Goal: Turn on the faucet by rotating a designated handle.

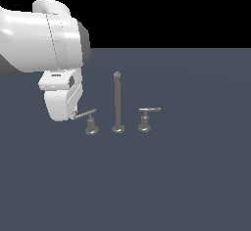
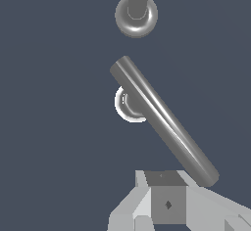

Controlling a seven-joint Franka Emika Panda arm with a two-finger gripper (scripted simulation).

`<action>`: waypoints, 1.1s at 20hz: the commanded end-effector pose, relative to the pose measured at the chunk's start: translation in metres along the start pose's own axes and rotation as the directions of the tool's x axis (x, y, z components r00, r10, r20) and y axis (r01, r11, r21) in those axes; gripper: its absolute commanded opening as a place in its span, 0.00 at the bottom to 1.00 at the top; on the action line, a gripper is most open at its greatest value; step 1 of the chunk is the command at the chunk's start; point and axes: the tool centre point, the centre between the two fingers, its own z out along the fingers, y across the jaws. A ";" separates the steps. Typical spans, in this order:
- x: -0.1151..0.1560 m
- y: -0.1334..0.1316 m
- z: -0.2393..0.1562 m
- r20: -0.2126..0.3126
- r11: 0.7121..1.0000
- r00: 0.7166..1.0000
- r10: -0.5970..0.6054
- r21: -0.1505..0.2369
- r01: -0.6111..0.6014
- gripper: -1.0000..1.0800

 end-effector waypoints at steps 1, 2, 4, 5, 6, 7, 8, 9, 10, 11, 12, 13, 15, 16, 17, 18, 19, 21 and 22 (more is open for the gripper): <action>0.009 0.013 -0.001 -0.011 1.000 1.000 0.009 -0.013 -0.009 0.00; 0.009 0.017 -0.001 -0.011 1.000 1.000 0.009 -0.013 -0.009 0.00; 0.009 0.020 -0.001 -0.011 1.000 1.000 0.008 -0.013 -0.009 0.00; 0.002 0.016 0.000 -0.004 1.000 1.000 -0.002 -0.009 0.002 0.00; 0.005 0.018 0.000 -0.004 1.000 1.000 -0.001 -0.009 0.001 0.00; 0.009 0.020 0.000 -0.005 1.000 1.000 -0.001 -0.009 0.001 0.00; 0.012 0.022 0.000 -0.005 1.000 1.000 0.000 -0.010 0.000 0.00; 0.016 0.025 0.000 -0.006 1.000 1.000 0.001 -0.010 -0.001 0.00; 0.019 0.027 -0.001 -0.006 1.000 1.000 0.002 -0.011 -0.002 0.00; 0.023 0.029 -0.001 -0.007 1.000 1.000 0.003 -0.011 -0.003 0.00; 0.026 0.031 -0.001 -0.008 1.000 1.000 0.004 -0.012 -0.004 0.00; 0.030 0.033 -0.001 -0.008 1.000 1.000 0.004 -0.012 -0.005 0.00; 0.037 0.038 -0.001 -0.009 1.000 1.000 0.006 -0.013 -0.006 0.00; 0.041 0.040 -0.001 -0.010 1.000 1.000 0.007 -0.013 -0.007 0.00; 0.041 0.040 -0.001 -0.010 1.000 1.000 0.007 -0.013 -0.007 0.00; 0.022 0.038 -0.001 0.000 1.000 1.000 -0.020 -0.009 0.020 0.00; 0.029 0.037 -0.001 -0.001 1.000 1.000 -0.017 -0.009 0.017 0.00; 0.042 0.036 -0.001 -0.003 1.000 1.000 -0.011 -0.011 0.011 0.00; 0.049 0.035 -0.001 -0.005 1.000 1.000 -0.008 -0.011 0.008 0.00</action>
